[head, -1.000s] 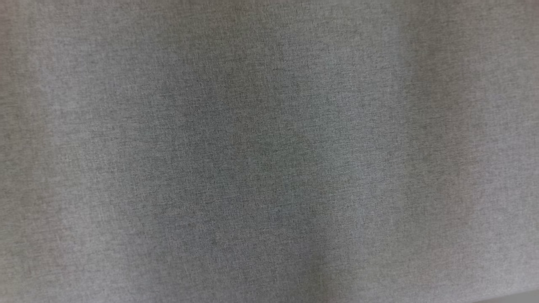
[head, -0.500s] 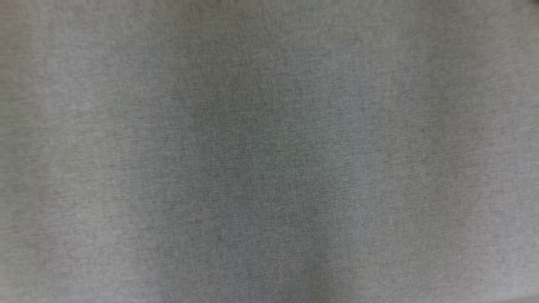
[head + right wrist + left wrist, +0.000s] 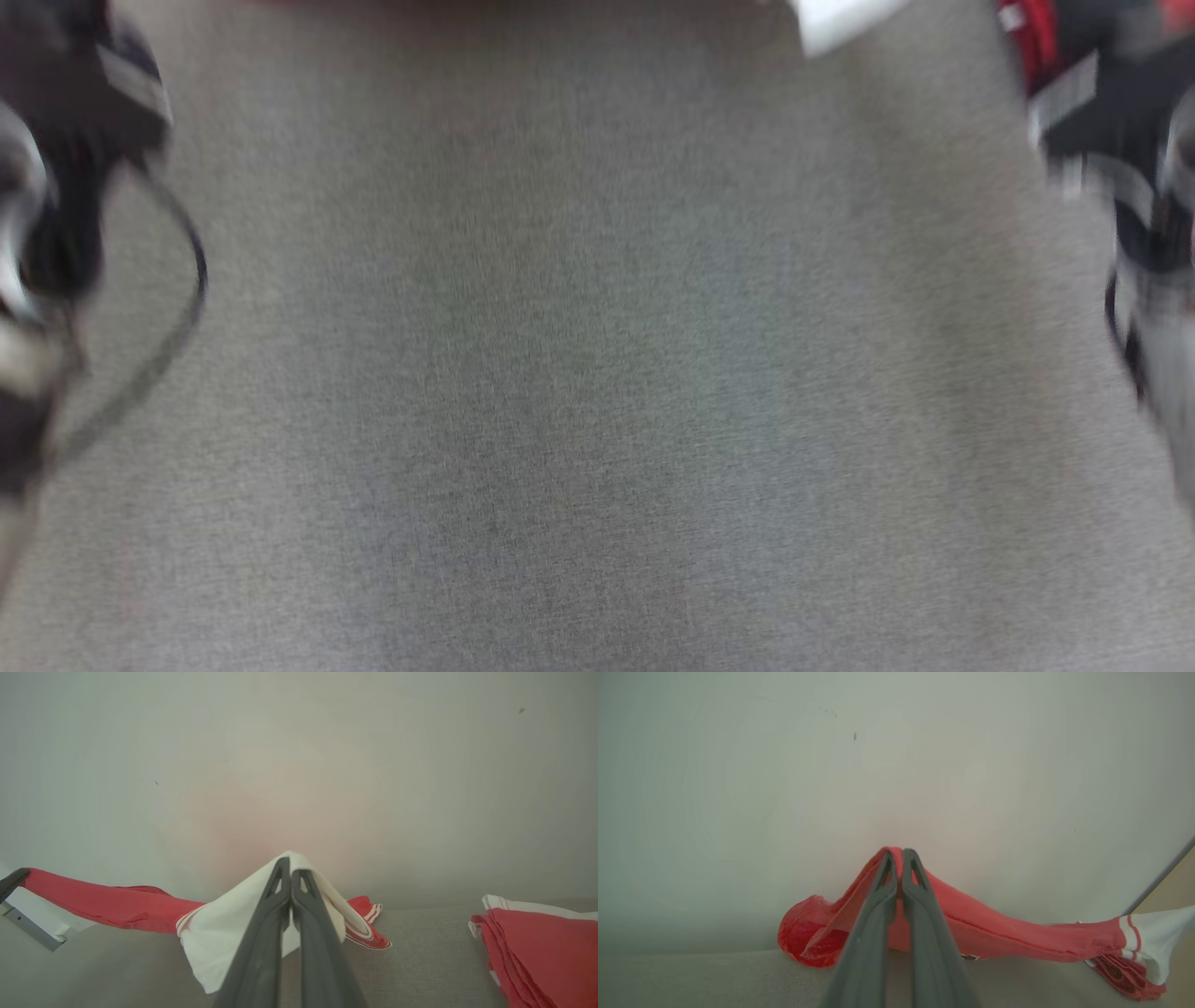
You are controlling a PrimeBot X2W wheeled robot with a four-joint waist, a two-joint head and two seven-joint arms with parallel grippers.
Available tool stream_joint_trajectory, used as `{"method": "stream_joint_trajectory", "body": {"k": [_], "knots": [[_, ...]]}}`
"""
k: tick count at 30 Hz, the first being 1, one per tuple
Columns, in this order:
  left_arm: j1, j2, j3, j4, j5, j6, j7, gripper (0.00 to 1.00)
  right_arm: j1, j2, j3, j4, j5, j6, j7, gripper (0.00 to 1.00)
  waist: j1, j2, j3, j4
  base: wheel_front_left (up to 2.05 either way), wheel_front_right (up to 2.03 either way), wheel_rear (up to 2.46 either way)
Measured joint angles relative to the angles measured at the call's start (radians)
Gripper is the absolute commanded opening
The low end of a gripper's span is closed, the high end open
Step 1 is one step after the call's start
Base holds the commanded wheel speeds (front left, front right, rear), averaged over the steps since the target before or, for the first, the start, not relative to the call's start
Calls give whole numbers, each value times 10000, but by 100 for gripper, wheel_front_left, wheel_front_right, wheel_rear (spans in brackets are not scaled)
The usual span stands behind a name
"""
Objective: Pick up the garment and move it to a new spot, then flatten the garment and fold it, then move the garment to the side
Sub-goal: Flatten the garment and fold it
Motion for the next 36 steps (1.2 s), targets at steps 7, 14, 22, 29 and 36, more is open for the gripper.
{"method": "stream_joint_trajectory", "body": {"k": [7,14,22,29,36], "knots": [[4189,1016,265,-2663,-531,1124,-311,0,4403,485,-1685,-2263,-337,-2,566,0,-1,-1,-955,-159,0,0,0],[8033,1379,708,-4892,-1175,2353,-1032,0,7755,1505,-2790,-4080,-1043,0,1601,0,0,-2,-1616,-394,0,0,0],[10843,869,844,-5166,-1304,2709,-1676,0,10496,2738,-3776,-4920,-1593,-2,1998,0,2,-1,-2075,-354,0,0,0],[12193,240,788,-4472,-1074,2543,-1779,0,12250,3298,-3847,-5110,-1818,-2,2299,0,2,-1,-2503,-203,0,0,0],[12692,-151,1074,-4013,-974,2253,-1818,0,13530,3526,-3916,-5223,-1843,0,2713,0,2,0,-2756,29,0,0,0]]}}
